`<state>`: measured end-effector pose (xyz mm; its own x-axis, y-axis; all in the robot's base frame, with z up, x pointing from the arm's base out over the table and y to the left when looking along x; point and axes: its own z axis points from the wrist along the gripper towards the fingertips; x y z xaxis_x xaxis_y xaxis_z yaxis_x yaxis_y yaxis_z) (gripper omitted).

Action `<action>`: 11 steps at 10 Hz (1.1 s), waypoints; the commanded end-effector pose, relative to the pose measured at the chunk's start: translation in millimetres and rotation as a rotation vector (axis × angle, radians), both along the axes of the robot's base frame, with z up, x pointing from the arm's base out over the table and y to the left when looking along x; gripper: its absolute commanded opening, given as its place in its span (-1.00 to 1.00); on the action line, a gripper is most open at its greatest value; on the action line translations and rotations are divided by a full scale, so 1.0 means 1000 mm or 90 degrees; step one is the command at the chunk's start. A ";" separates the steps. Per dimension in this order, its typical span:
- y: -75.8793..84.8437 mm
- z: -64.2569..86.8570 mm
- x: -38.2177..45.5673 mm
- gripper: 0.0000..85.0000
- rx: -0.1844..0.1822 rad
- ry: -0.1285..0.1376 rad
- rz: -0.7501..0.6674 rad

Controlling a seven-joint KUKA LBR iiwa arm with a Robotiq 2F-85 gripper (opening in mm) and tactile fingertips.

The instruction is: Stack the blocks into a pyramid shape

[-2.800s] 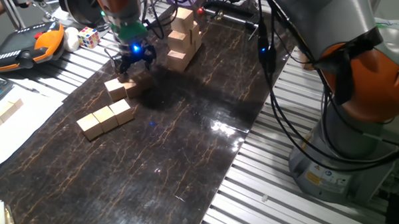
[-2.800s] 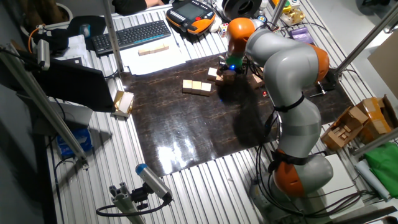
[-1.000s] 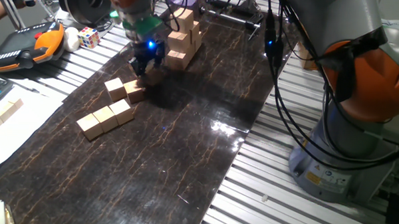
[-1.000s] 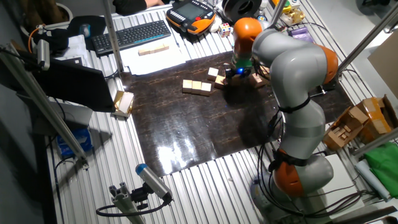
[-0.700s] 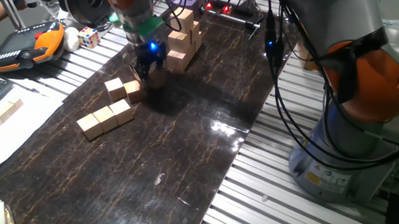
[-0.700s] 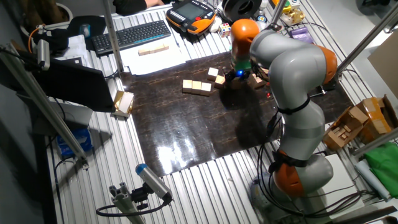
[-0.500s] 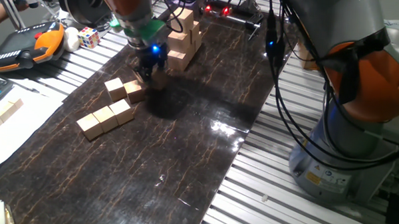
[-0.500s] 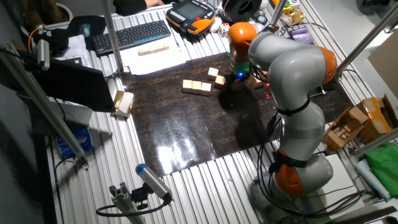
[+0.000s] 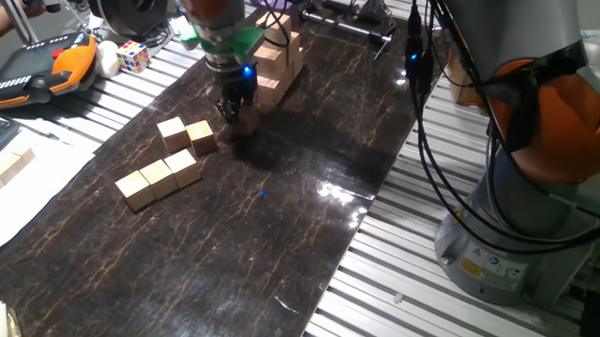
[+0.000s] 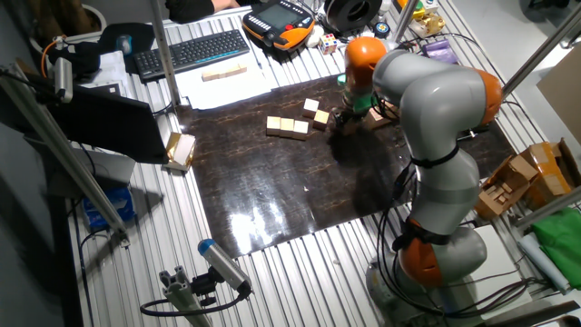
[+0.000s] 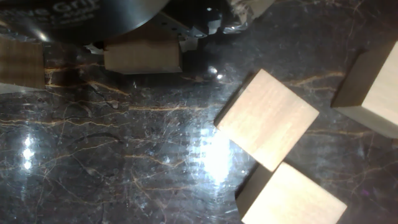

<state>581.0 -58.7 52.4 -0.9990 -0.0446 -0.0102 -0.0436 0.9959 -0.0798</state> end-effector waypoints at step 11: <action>-0.005 -0.009 -0.0002 0.45 -0.006 0.000 -0.013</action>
